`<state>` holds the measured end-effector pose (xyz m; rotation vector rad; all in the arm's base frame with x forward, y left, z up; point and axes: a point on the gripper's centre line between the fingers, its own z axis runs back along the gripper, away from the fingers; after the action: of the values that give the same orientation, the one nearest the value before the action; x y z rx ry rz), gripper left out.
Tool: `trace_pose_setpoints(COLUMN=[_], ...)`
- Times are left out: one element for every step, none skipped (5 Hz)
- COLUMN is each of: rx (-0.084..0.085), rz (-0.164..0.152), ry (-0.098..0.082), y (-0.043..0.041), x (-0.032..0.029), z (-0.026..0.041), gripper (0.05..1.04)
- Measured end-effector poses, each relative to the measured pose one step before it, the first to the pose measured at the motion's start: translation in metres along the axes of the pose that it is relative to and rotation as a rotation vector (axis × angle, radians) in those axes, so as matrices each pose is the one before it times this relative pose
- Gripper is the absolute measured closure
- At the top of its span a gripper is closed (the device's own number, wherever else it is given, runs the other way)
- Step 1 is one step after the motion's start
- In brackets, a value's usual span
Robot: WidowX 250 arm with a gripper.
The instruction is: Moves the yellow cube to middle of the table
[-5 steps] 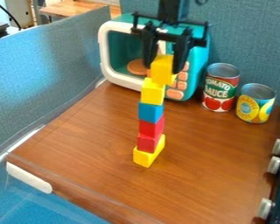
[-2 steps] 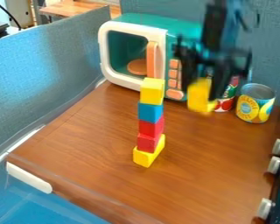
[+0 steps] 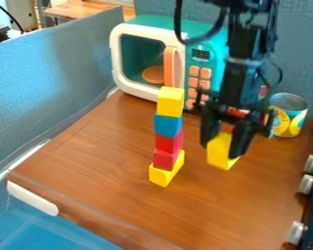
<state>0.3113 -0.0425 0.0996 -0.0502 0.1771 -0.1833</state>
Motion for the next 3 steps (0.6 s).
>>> trace_pose_setpoints(rx=[-0.002, 0.0347, 0.0081], rz=[-0.0337, -0.003, -0.0051], ry=[0.0254, -0.0203, 0.0055], y=[-0.00565, -0.00357, -0.00221], x=[0.0047, 0.0037, 0.00335], z=[-0.02549, -0.01599, -0.0154], gripper=[0.516, 0.516, 0.516])
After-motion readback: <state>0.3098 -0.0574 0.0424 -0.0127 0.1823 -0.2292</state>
